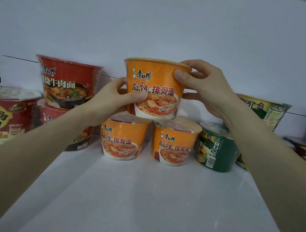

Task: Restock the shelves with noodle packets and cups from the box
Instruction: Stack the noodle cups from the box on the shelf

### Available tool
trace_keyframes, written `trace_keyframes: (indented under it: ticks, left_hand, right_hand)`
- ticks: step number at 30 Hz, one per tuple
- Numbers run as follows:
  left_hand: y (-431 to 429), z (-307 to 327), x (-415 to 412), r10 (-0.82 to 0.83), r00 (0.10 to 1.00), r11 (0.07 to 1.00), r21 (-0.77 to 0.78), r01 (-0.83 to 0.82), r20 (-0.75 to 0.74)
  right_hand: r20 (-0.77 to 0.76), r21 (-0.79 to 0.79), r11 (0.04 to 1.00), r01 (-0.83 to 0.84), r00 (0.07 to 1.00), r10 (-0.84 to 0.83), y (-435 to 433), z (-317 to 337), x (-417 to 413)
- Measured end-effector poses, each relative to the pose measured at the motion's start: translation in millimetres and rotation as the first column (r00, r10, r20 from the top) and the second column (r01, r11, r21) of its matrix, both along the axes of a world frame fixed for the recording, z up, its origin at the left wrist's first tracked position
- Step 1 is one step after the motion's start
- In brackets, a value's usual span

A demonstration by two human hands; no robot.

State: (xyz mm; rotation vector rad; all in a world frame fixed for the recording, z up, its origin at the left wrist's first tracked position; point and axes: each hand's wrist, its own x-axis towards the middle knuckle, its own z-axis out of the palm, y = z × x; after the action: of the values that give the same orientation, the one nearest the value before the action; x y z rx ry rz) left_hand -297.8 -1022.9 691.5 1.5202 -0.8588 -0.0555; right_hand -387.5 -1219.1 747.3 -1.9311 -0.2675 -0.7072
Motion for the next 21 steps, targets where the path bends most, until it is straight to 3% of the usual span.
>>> trace_keyframes:
  ticks: [3, 6, 7, 9, 11, 15, 17, 21]
  left_hand:
    - [-2.5, -5.2, -6.7, 0.255, 0.947, 0.957, 0.088, -0.276, 0.195]
    - [-1.4, -19.1, -25.0, 0.488, 0.682, 0.823, -0.028, -0.567, 0.544]
    - [0.5, -24.3, -34.2, 0.458, 0.616, 0.832, -0.066, -0.551, 0.641]
    - [3.8, -37.1, -48.9, 0.255, 0.542, 0.894, 0.019, -0.449, 0.801]
    - [3.4, -51.4, -62.6, 0.007, 0.602, 0.881, 0.28, -0.381, 0.798]
    - [2.2, -84.5, -75.0, -0.265, 0.792, 0.67, 0.696, -0.258, 0.549]
    - [3.0, -96.6, -74.9, -0.293, 0.839, 0.605, 0.768, -0.209, 0.459]
    - [2.8, -105.7, -73.0, -0.287, 0.847, 0.603, 0.772, -0.203, 0.447]
  right_hand:
    - [0.058, 0.039, 0.998, 0.049, 0.997, -0.052, 0.3, -2.5, 3.0]
    - [0.085, 0.037, 0.994, 0.1, 0.991, -0.103, -2.3, -5.1, 7.8]
    - [0.088, 0.037, 0.994, 0.103, 0.99, -0.106, -3.1, -6.6, 9.6]
    - [0.085, 0.041, 0.994, 0.105, 0.991, -0.108, -4.3, -10.7, 13.8]
    - [0.075, 0.025, 0.994, 0.11, 0.991, -0.111, -4.8, -15.7, 18.2]
    - [0.038, 0.005, 0.995, 0.103, 0.994, -0.103, -7.2, -25.7, 26.6]
    - [0.013, 0.026, 0.996, 0.083, 0.996, -0.083, -9.8, -28.8, 29.1]
    - [-0.024, 0.07, 0.997, 0.039, 0.999, -0.037, -16.3, -31.2, 32.4]
